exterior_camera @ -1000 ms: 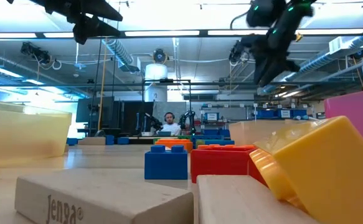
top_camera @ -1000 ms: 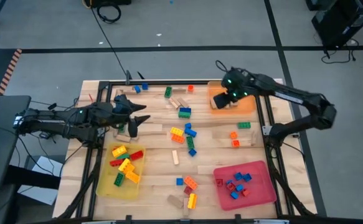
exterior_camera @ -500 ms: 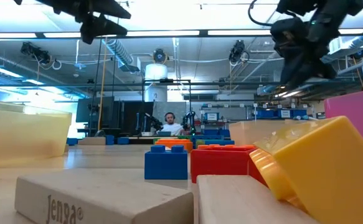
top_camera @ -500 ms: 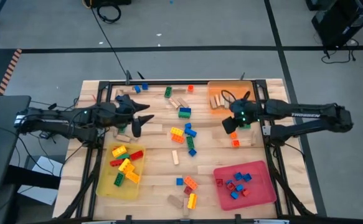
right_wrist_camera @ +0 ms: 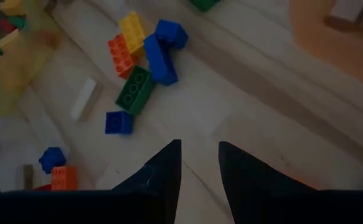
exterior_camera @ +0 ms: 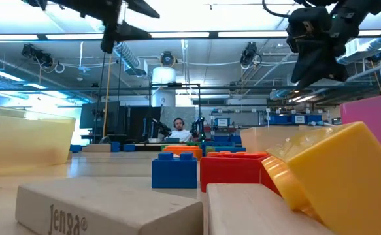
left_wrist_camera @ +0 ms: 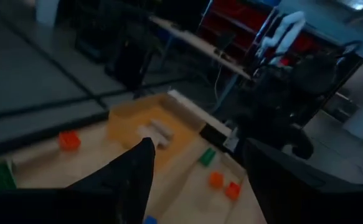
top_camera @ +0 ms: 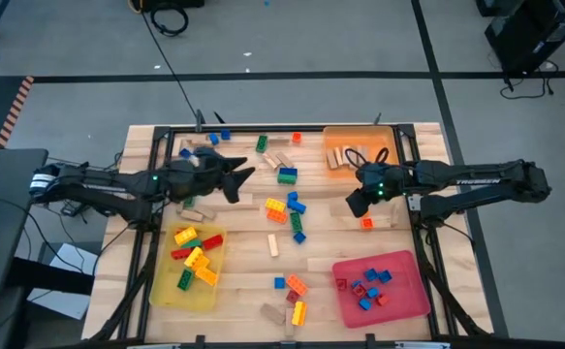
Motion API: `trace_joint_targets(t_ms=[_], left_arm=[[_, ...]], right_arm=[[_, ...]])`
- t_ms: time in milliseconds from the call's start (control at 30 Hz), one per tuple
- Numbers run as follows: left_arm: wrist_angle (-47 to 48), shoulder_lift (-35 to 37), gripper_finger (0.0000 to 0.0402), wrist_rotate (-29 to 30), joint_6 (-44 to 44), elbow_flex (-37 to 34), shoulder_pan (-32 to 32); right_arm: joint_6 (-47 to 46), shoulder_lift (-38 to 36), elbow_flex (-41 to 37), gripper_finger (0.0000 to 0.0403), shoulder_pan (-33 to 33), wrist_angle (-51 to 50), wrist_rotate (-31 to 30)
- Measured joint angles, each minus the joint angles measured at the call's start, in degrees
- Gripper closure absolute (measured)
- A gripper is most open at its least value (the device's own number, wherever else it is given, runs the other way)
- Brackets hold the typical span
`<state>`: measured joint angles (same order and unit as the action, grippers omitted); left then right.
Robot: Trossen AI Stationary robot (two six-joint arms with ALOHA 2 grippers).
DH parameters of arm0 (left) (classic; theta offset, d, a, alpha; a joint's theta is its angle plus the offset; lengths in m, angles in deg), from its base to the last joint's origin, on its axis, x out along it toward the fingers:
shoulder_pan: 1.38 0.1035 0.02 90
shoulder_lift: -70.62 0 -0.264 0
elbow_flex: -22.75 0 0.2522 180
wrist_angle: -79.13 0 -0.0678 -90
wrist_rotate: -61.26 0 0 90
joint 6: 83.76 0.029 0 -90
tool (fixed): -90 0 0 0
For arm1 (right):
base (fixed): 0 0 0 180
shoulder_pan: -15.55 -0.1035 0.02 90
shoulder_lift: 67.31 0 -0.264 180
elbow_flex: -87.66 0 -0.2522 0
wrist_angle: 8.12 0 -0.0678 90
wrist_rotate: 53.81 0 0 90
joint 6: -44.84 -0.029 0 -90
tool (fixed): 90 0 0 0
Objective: Sort blocks by size
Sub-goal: Put the brown block into the orange bin
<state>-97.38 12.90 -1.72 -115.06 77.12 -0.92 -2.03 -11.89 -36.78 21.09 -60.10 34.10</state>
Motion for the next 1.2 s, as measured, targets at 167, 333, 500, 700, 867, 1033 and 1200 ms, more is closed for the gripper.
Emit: trace_joint_targets(t_ms=[167,333,500,700,867,1033,1200], left_arm=[[6.4,-5.5,0.0170,-3.6,-6.6,4.1,4.5],[18.1,-11.9,0.0179,-13.4,-6.5,11.0,13.7],[26.5,-19.7,0.0180,-27.2,2.0,18.5,23.0],[34.2,-31.5,0.0180,-40.4,20.8,28.6,29.1],[44.4,-42.8,0.0180,-43.8,34.3,38.9,30.4],[55.6,-52.8,0.0180,-39.7,50.1,48.8,29.9],[61.5,-59.3,0.0180,-32.8,62.1,54.8,29.5]], right_arm=[[3.4,0.0,0.0,0.0282,0.0,0.5,1.7],[5.5,0.0,0.0,0.0282,0.0,0.6,2.7],[5.5,0.0,0.0,0.0282,0.0,1.0,2.7],[3.1,0.0,0.0,0.0282,0.0,1.3,2.0],[1.4,0.0,0.0,0.0282,0.0,2.7,0.8],[-1.0,0.1,0.0,0.0282,0.1,4.2,-1.7],[-1.4,0.1,0.0,0.0282,0.1,5.7,-2.8]])
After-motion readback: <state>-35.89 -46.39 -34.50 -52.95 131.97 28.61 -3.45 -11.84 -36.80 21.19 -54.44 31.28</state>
